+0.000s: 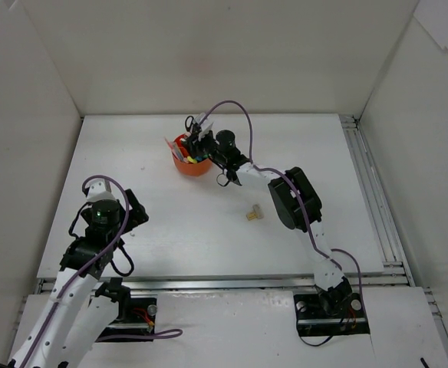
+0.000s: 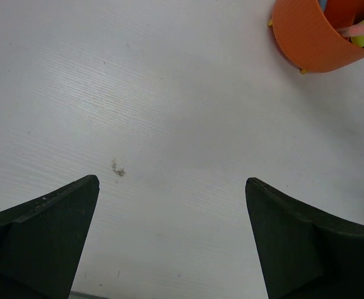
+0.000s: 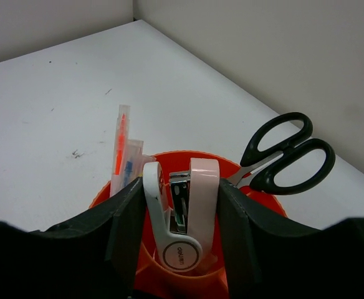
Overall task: Sort the stationery into containers
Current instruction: Place the stationery in the storage box, then pick up the stationery from the center of the board.
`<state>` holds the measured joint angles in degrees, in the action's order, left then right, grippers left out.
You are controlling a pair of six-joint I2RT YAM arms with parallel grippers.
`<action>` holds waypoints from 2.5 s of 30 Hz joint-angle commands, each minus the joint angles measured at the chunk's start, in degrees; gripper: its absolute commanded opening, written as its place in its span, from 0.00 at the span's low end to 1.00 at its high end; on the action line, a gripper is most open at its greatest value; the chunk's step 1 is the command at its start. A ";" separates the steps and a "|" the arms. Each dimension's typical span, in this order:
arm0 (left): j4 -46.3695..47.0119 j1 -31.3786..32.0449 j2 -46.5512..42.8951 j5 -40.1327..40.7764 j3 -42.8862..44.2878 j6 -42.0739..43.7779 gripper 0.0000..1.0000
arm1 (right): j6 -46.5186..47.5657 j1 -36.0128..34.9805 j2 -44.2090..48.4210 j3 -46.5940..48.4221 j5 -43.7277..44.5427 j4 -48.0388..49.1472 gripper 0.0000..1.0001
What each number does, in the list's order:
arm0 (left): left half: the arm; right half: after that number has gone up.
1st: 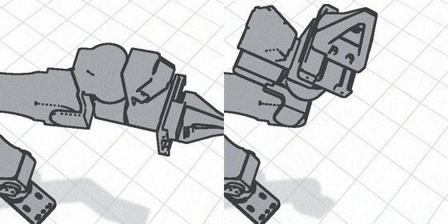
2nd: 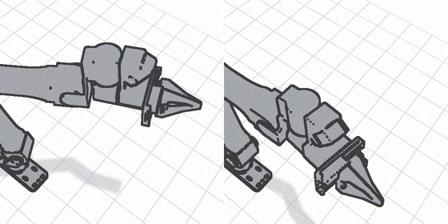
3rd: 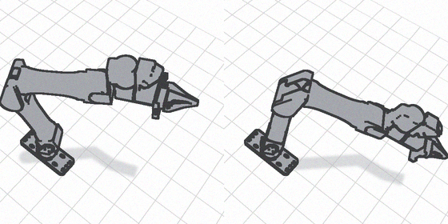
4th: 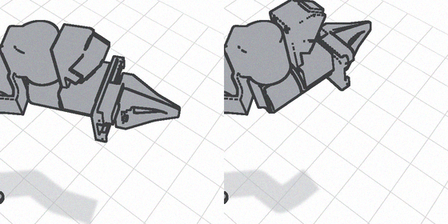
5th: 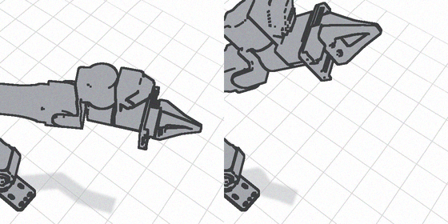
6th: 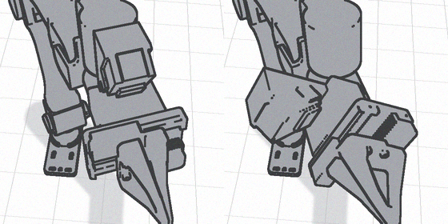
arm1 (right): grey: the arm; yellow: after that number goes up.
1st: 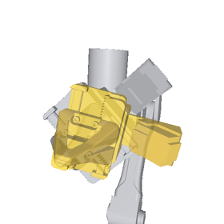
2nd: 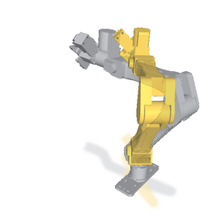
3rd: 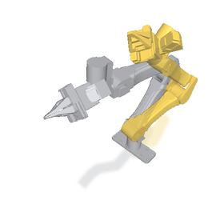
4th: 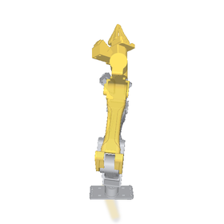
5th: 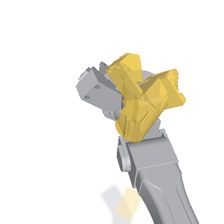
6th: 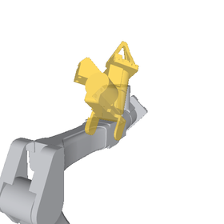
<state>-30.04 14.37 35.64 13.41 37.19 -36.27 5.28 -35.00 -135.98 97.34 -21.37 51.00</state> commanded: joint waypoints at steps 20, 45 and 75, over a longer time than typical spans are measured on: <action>1.74 0.22 -1.62 -2.42 3.33 -0.29 0.99 | -1.94 0.02 23.03 -12.25 1.76 5.16 0.98; 6.40 0.75 2.59 -12.71 2.54 1.20 1.00 | -23.91 6.26 43.45 -39.69 27.96 -58.56 0.97; 8.16 0.75 4.97 -11.21 2.71 2.70 0.99 | -19.97 6.70 37.81 -31.52 18.65 -56.46 0.01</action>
<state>-25.93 14.96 39.99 1.56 38.65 -34.87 -17.85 -28.42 -101.73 60.20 -1.15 -7.77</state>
